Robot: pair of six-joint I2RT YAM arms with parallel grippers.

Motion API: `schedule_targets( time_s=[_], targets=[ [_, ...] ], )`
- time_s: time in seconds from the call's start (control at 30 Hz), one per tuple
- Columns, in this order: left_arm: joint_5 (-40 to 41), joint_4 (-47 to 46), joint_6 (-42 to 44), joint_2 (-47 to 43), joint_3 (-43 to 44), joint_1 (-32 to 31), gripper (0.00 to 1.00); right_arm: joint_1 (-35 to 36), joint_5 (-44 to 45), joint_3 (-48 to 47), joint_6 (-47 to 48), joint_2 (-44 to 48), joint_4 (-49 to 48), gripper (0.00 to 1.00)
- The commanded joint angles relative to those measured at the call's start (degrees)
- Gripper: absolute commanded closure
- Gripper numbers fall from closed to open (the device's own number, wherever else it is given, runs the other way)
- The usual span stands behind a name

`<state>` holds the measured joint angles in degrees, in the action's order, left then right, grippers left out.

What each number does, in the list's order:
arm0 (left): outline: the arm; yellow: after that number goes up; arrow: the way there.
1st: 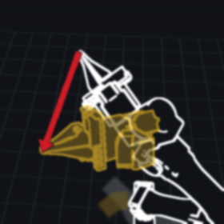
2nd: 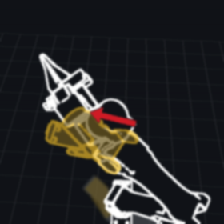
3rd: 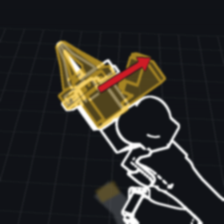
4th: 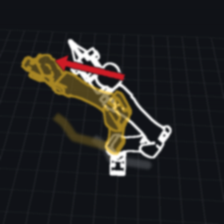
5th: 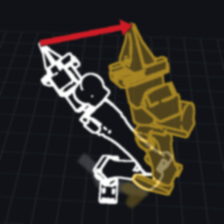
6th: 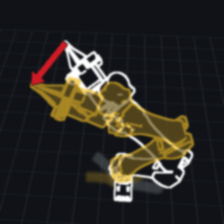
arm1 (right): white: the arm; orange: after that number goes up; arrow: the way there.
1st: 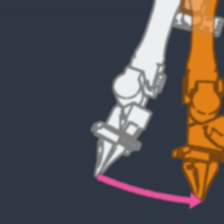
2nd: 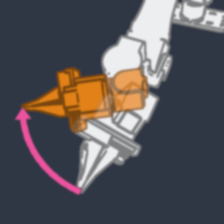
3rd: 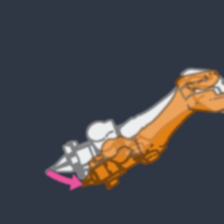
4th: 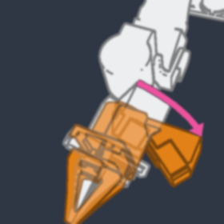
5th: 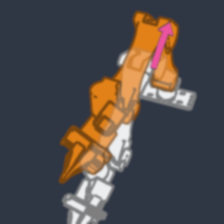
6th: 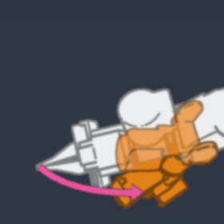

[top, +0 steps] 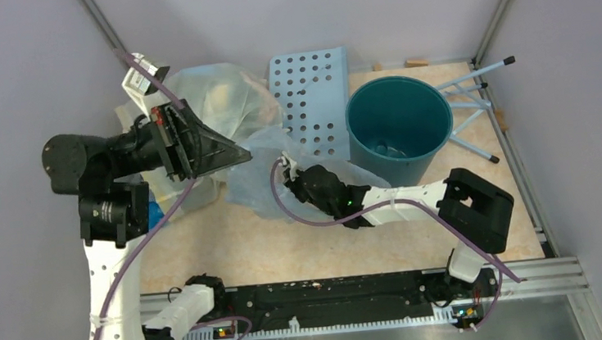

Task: Put the trash bags into the trash bin

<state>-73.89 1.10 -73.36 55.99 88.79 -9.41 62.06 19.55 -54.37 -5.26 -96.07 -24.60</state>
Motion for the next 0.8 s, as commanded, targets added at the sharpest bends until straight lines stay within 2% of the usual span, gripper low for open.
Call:
schedule_targets(
  time_s=[0.0, 0.1, 0.2, 0.27, 0.3, 0.4, 0.47, 0.53, 0.6, 0.7, 0.77],
  targets=[
    [-3.8, -13.9, -6.6, -0.5, 4.5, 0.2, 1.0, -1.4, 5.4, -2.0, -2.3, 0.0, 4.9, 1.0],
    [-4.9, -10.7, -3.0, -0.9, 3.4, 0.2, 1.0, -1.7, 7.2, -2.2, -3.9, 0.4, 7.5, 1.0],
    [-3.3, 8.3, 13.1, -1.2, 2.6, 0.2, 1.0, -1.7, 9.4, -2.2, -4.7, 1.8, 9.5, 1.0],
    [1.9, 23.3, 24.7, -0.8, 1.8, 0.3, 1.0, -1.6, 12.1, -2.9, -6.1, 3.3, 12.3, 1.0],
    [4.6, 28.4, 27.8, -0.4, 1.2, 0.2, 1.0, -1.7, 13.4, -3.5, -5.7, 3.7, 13.4, 1.0],
    [13.5, 40.1, 36.7, -0.2, -0.3, 0.2, 1.0, -1.5, 18.8, -5.6, -5.5, 3.9, 18.2, 1.0],
    [23.2, 48.2, 41.9, -0.2, 0.1, 0.2, 1.0, -1.2, 21.4, -7.1, -5.5, 4.2, 21.5, 1.0],
    [34.3, 54.1, 43.4, -0.9, -0.9, 0.2, 1.0, -0.4, 24.5, -8.2, -5.5, 4.9, 23.7, 1.0],
    [40.0, 54.9, 42.4, -2.9, -5.0, 0.2, 1.0, 0.0, 28.1, -8.6, -6.1, 5.8, 26.6, 1.0],
    [44.4, 53.1, 39.7, -7.0, -14.4, 0.2, 1.0, 0.0, 32.6, -8.6, -8.7, 5.9, 33.5, 1.0],
    [46.7, 53.0, 38.9, -9.2, -17.7, 0.2, 1.0, 0.0, 36.1, -8.6, -10.8, 4.5, 39.1, 1.0]
  ],
)
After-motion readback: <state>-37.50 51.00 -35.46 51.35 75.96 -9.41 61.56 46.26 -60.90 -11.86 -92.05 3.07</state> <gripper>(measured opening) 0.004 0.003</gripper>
